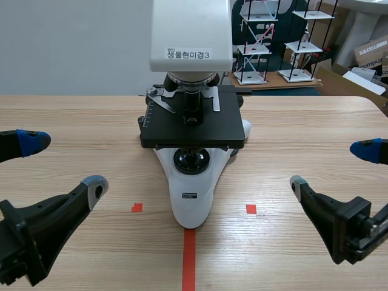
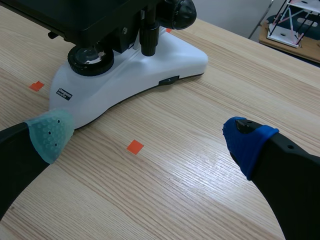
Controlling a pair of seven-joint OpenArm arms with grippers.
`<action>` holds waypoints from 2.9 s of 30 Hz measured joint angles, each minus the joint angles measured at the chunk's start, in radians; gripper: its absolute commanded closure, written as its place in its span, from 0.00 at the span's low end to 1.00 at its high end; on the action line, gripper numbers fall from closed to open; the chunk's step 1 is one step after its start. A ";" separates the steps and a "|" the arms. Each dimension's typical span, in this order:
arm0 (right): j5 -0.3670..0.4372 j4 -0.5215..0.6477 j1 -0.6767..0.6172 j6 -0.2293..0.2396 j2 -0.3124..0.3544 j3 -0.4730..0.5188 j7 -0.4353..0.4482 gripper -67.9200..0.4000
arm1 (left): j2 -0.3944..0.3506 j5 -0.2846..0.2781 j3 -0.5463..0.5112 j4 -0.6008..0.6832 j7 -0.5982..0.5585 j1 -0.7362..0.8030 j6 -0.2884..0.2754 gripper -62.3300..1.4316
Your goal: Point at the coarse focus knob
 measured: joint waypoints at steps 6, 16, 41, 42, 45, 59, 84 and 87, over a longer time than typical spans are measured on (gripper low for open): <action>0.000 0.000 0.000 0.000 0.000 0.000 0.005 0.00 | 0.000 0.000 0.000 0.000 0.000 0.000 0.000 0.00; 0.000 0.000 0.000 0.000 0.000 0.000 0.011 0.00 | 0.000 0.000 0.000 0.000 0.000 0.000 0.000 0.00; 0.001 0.000 0.285 0.004 0.258 -0.002 0.040 0.98 | 0.000 0.000 0.000 0.000 0.000 0.000 0.000 0.00; 0.000 0.000 0.309 0.003 0.269 -0.003 0.033 0.98 | 0.000 0.000 0.000 0.000 0.000 0.000 0.000 0.00; 0.000 -0.012 0.433 0.003 0.307 -0.054 0.010 0.98 | 0.000 0.000 0.000 0.000 0.000 0.000 0.000 0.00; -0.031 -0.362 1.064 0.003 0.322 -0.582 -0.072 0.98 | 0.000 0.000 0.000 0.000 0.000 0.000 0.000 0.00; -0.039 -0.700 1.466 0.081 0.121 -0.955 -0.132 0.98 | 0.000 0.000 0.000 0.000 0.000 0.000 0.000 0.00; -0.038 -0.700 1.466 0.080 0.119 -0.955 -0.132 0.98 | 0.000 0.000 0.000 0.000 0.000 0.000 0.000 0.00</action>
